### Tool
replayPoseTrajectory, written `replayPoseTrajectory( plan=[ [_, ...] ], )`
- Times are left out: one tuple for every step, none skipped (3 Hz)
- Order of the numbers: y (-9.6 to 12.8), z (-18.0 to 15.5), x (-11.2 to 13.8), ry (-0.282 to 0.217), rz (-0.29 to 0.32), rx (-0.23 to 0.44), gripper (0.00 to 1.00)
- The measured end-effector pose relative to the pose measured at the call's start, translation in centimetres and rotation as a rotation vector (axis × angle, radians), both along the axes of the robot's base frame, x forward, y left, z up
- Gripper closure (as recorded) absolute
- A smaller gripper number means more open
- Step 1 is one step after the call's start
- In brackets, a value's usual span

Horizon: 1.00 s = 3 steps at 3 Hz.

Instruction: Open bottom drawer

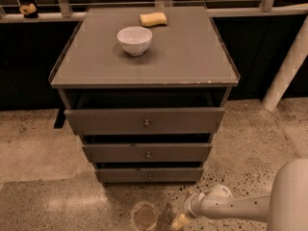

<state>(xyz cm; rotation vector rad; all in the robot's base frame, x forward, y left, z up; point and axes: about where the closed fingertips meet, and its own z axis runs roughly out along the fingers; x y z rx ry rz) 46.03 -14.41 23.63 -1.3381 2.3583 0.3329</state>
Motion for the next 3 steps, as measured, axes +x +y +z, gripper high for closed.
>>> replayPoseTrajectory(
  plan=[
    [3.0,-6.7,5.8,0.015,-0.032,0.015,0.0],
    [3.0,-6.7,5.8,0.015,-0.032,0.015,0.0],
    [2.1,-5.1,6.2,-0.028,-0.021,0.006,0.0]
  ],
)
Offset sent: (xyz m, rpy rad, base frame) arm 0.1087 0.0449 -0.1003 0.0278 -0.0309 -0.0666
